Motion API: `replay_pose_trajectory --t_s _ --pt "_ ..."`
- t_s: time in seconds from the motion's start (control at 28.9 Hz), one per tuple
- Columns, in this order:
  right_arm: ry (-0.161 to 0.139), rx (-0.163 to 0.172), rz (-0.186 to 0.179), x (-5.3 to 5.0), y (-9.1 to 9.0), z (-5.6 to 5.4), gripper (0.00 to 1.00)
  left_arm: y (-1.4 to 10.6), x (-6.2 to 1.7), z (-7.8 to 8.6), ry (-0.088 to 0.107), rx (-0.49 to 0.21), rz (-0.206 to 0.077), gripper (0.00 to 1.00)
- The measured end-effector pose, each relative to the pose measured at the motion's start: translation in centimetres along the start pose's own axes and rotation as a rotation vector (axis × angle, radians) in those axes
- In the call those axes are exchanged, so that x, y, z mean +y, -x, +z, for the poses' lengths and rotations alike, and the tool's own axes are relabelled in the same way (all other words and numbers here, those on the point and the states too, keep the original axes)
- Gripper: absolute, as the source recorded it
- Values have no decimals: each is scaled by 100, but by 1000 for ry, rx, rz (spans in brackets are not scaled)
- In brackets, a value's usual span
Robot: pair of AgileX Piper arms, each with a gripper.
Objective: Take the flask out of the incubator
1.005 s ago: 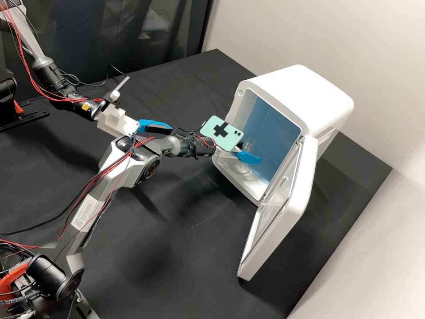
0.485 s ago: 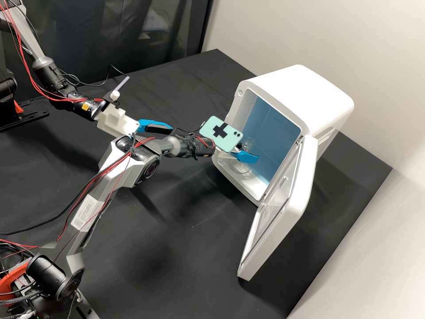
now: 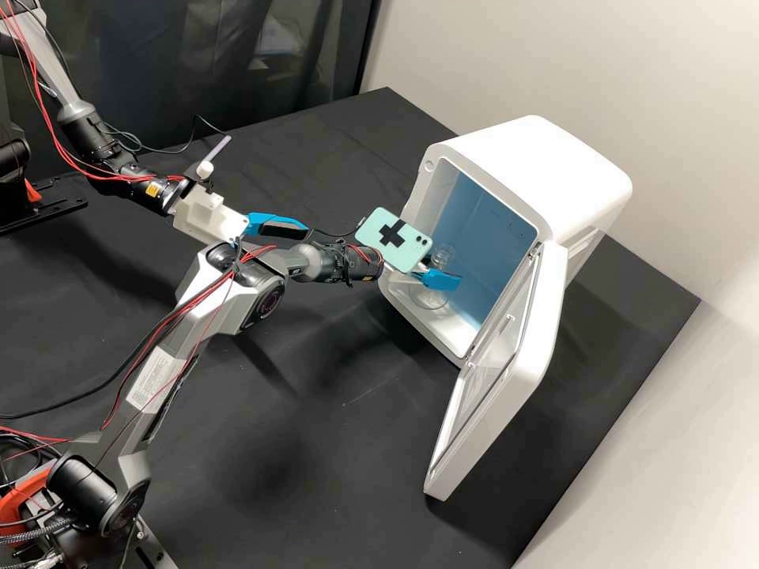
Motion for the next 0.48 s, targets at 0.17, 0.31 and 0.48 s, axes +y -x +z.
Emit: replay_pose_trajectory --t_s 0.17,0.31,0.48 --pt "-7 18 0 -8 76 41 0 0 0 0 0 0 0 100" --pt "-45 41 -21 34 197 119 0 0 0 0 0 0 0 100" --pt "-82 89 -36 158 413 239 0 0 0 0 0 0 0 100"
